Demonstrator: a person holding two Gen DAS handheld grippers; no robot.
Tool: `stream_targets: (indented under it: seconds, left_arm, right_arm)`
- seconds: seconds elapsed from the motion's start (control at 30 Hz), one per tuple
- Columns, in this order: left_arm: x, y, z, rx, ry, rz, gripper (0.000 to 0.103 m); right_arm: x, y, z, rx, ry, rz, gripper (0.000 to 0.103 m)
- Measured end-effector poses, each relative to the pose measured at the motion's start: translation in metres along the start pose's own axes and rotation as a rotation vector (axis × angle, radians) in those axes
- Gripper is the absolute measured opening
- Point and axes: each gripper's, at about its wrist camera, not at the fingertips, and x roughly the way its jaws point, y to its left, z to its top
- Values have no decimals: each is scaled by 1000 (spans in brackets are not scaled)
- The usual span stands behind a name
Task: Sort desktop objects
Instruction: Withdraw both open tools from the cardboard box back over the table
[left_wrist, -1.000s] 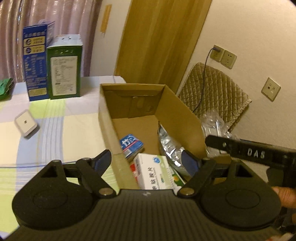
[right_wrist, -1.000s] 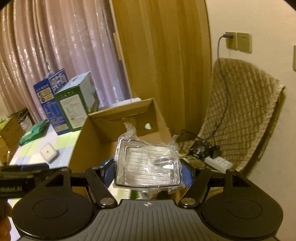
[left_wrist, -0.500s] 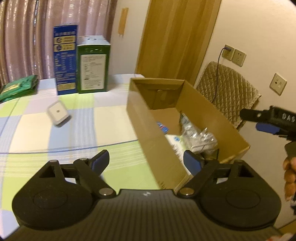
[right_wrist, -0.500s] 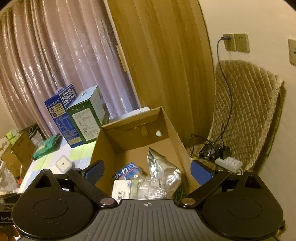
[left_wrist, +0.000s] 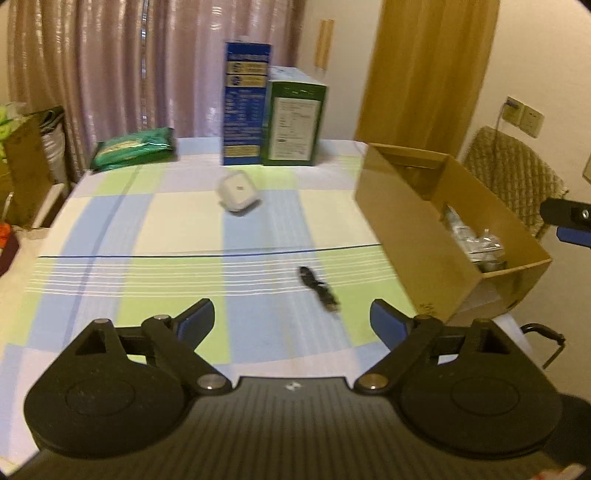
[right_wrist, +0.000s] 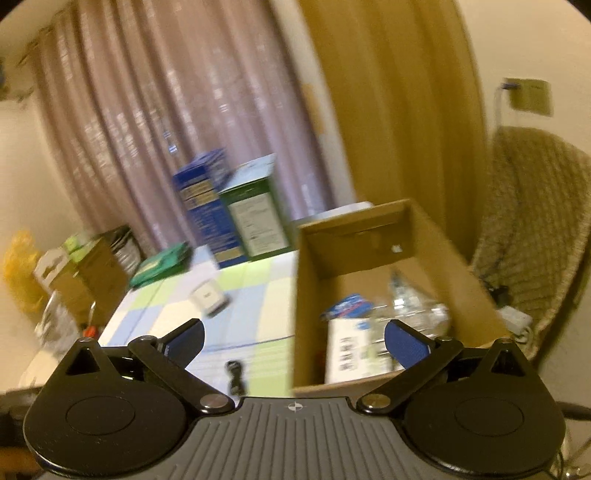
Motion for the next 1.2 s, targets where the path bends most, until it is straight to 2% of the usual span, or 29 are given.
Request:
stream_targets:
  seconds: [0.13, 0.37, 0.63, 0.77, 0.83, 0.9, 1.03, 1.1, 1.2]
  left_arm:
    - [-8, 24, -4, 2, 4, 21, 91]
    - [-2, 60, -8, 10, 30, 43, 95]
    - [45, 91, -2, 26, 76, 60, 102]
    - [76, 99, 3, 18, 79, 73, 102]
    - [91, 101, 5, 35, 65, 102, 102]
    - [106, 102, 7, 52, 42, 118, 102]
    - [133, 108, 7, 56, 25, 108, 102]
    - [143, 109, 5, 51, 24, 113, 102]
    - [152, 109, 3, 34, 18, 91, 102]
  right_arm:
    - [12, 35, -9, -62, 30, 58, 101]
    - [46, 78, -28, -142, 88, 93, 101]
    - [108, 96, -54, -226, 189, 80, 101]
    - [143, 95, -63, -251, 234, 68, 100]
    - [164, 94, -68, -274, 256, 60, 97]
    - [180, 91, -73, -287, 281, 61, 90]
    - [209, 80, -80, -312, 309, 60, 79]
    - [221, 75, -82, -319, 319, 64, 71]
    - [234, 70, -86, -343, 323, 76, 66]
